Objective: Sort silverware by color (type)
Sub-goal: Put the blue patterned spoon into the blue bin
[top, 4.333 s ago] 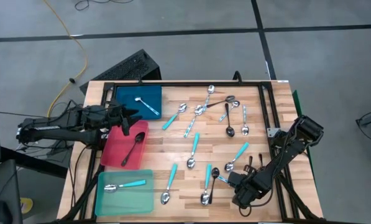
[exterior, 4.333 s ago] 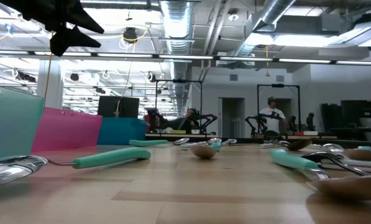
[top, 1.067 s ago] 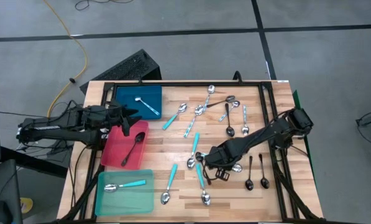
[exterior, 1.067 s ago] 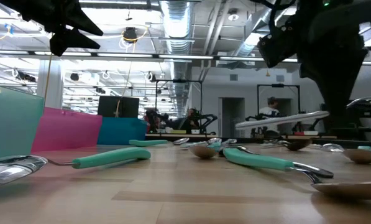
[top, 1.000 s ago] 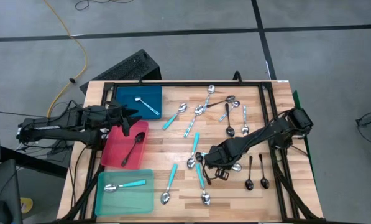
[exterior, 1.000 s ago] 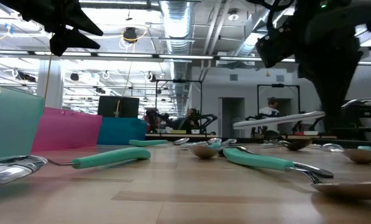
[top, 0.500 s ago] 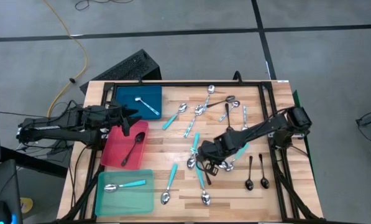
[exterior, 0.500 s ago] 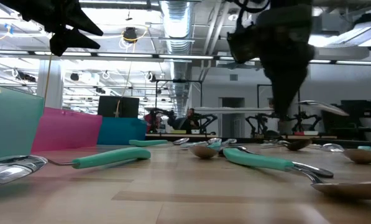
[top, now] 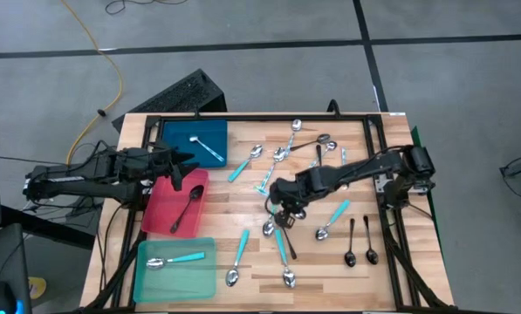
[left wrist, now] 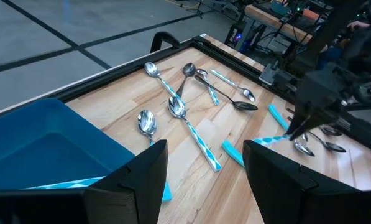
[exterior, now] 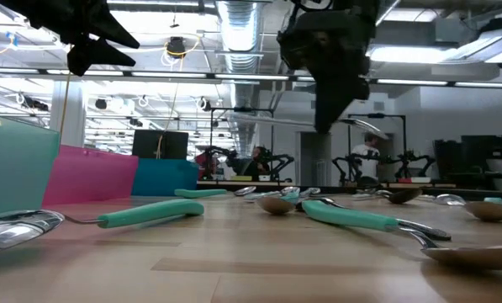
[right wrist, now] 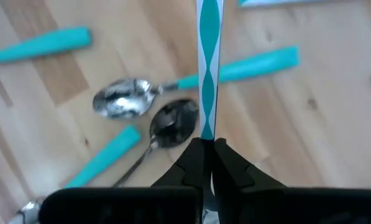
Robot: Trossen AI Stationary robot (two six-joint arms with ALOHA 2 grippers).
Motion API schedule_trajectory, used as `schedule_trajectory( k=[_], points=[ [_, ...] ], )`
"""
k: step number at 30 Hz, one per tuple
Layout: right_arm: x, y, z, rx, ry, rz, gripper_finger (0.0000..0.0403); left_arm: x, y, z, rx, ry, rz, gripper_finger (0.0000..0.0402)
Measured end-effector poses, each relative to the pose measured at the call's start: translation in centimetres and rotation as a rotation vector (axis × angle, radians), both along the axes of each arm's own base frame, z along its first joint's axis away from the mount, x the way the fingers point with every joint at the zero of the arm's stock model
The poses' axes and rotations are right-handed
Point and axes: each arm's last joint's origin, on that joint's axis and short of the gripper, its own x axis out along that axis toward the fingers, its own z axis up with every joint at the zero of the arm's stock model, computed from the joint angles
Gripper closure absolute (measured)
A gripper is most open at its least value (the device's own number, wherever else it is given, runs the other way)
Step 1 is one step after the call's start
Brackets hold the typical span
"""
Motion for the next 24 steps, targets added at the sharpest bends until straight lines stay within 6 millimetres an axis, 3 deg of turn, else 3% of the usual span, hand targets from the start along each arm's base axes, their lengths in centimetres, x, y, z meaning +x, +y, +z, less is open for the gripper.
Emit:
schedule_trajectory(
  k=[12, 24],
  points=[
    [1.7, -3.9, 2.8, -0.045, -0.133, -0.052, 0.0368, 0.0, 0.0, 0.0, -0.002, -0.001, 0.001, 0.0207],
    [2.1, -6.1, 3.3, -0.045, -0.189, -0.103, 0.0368, 0.0, 0.0, 0.0, -0.004, -0.002, 0.002, 0.0207]
  ],
)
